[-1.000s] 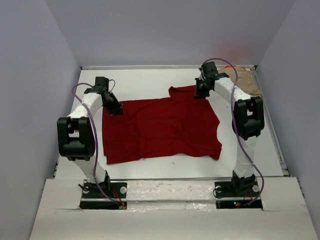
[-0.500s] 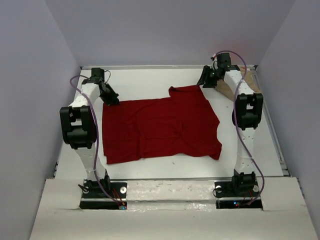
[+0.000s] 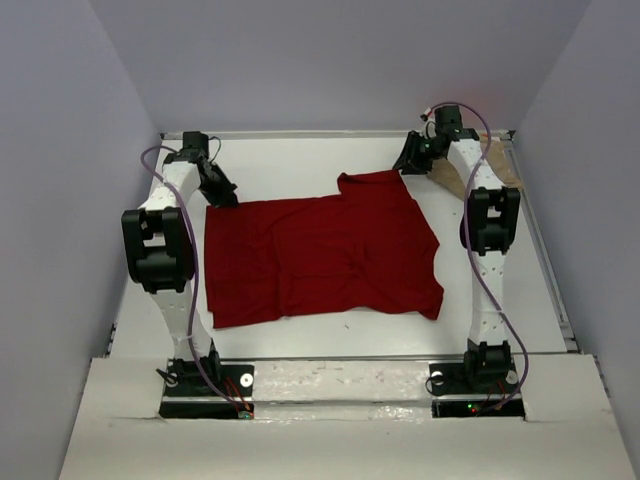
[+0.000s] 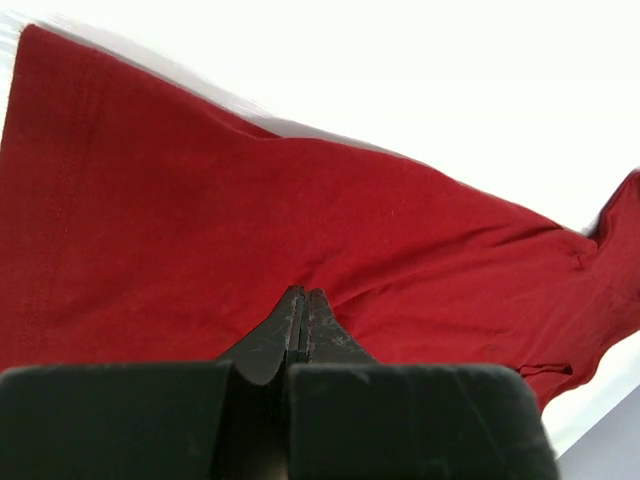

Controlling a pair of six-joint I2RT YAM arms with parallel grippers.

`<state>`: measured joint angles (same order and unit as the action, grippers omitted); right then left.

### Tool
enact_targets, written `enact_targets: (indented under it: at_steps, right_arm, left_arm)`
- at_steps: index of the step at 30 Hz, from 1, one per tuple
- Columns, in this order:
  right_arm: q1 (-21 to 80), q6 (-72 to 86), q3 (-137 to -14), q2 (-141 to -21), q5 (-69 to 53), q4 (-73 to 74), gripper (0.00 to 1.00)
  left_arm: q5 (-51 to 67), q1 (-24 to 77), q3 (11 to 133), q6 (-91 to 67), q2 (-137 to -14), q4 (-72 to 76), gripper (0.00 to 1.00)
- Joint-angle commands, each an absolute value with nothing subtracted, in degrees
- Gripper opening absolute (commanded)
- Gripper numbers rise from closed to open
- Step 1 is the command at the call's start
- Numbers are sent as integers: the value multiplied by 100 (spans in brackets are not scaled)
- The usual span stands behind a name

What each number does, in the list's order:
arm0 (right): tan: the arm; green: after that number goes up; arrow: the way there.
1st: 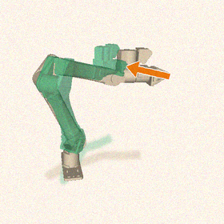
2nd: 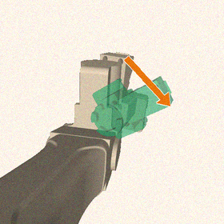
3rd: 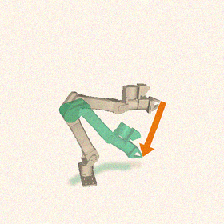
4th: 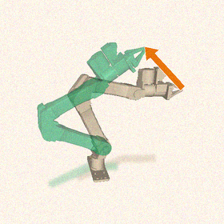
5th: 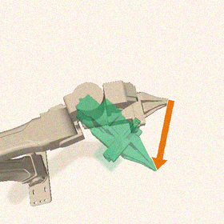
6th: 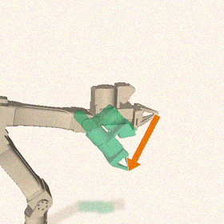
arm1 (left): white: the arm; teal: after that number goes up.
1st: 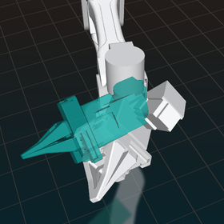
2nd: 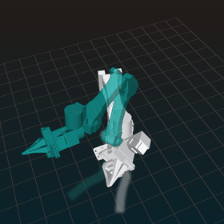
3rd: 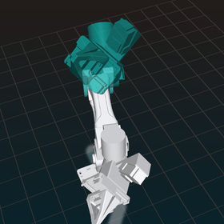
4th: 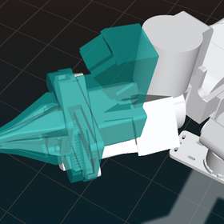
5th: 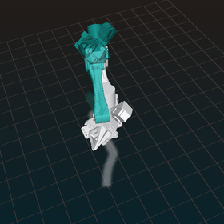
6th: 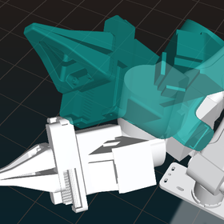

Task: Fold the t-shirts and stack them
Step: Fold the tshirt

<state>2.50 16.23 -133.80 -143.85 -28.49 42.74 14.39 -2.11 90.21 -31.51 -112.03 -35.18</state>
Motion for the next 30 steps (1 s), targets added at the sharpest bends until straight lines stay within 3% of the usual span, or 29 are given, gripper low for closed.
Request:
enact_targets:
  at_steps: [1, 30]
  right_arm:
    - [272, 1547, -13509, -14458, -2988, 4359, 45]
    - [167, 1476, -13315, -14792, -2847, 4307, 45]
  left_arm:
    - [1555, -264, 9308, -3006, -11206, -3665, 0]
    - [1327, -308, 9422, -2979, -11311, -3744, 0]
